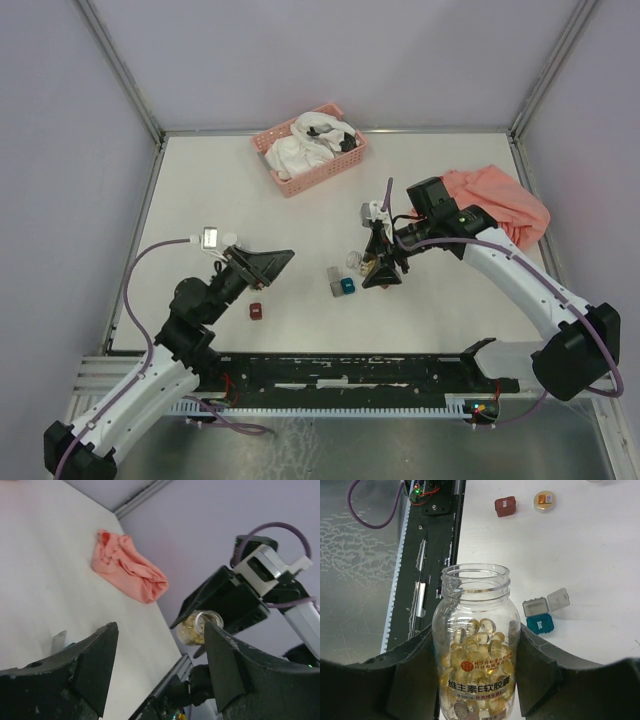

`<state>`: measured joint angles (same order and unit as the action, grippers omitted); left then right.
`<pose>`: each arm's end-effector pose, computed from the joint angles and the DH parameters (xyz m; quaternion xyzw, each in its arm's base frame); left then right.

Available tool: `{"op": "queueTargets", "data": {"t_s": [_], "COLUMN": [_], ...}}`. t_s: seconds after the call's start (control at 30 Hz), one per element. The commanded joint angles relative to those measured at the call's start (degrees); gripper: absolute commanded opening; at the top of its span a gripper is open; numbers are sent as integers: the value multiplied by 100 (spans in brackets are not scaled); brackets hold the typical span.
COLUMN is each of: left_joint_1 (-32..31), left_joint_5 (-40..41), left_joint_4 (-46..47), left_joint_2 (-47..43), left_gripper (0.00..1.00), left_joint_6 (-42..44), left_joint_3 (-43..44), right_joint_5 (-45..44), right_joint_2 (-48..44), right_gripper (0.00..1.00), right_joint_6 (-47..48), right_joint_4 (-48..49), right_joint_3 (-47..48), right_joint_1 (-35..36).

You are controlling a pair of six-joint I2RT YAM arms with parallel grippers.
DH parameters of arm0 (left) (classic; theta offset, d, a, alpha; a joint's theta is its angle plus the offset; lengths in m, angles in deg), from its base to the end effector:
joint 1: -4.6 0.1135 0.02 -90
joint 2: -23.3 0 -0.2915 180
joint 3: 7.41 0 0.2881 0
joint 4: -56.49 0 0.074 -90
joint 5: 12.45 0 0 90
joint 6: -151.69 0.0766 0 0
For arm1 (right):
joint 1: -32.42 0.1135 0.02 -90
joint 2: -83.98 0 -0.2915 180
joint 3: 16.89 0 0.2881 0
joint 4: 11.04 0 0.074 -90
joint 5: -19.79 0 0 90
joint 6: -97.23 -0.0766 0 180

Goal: Sort the pills into containers
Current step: Place the lid of the pill bottle at the center of the board, then pour the pill into the pill container.

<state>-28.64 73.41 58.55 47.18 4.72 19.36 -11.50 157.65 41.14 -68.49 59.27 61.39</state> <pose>0.1567 -0.1093 0.2590 -0.1128 0.6665 -0.5390 0.5025 0.2231 0.1983 0.3126 -0.5595 0.6322 0.4557 0.2823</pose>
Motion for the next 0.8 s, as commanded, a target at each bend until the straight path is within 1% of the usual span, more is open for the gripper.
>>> {"op": "queueTargets", "data": {"t_s": [0.0,0.07,0.1,0.13,0.27,0.4,0.47,0.57,0.67,0.77], "left_joint_1": [-96,-327,-506,-864,-2144,-2937,-3206,-3497,-3667,-3744], "left_joint_5": [-994,-801,-580,-296,1463,2752,3328,3894,4227,4390], "left_joint_4": [2256,2273,2264,2230,1573,597,118,-401,-728,-858], "left_joint_2": [448,775,931,1081,1731,2428,2766,3215,3550,3805], "left_gripper": [77,78,80,83,89,92,92,92,91,88], "left_joint_6": [-483,-506,-477,-393,-48,-171,-323,-409,-494,-645], "left_joint_3": [-86,184,281,398,999,1717,2055,2491,2810,3043], "right_joint_5": [293,289,278,274,263,260,254,234,218,214], "right_joint_2": [-178,-169,-169,-169,-183,-185,-194,-202,-208,-213], "right_gripper": [2,2,2,2,2,2,2,2,2,2], "right_joint_6": [121,140,142,150,150,157,157,150,151,151], "right_joint_4": [191,189,190,181,181,181,172,174,170,172], "right_joint_3": [-18,-18,-16,-23,-17,-18,-20,-16,-16,-14], "right_joint_1": [-32,-35,-36,-37,-39,-44,-48,-49,-48,-47]}}
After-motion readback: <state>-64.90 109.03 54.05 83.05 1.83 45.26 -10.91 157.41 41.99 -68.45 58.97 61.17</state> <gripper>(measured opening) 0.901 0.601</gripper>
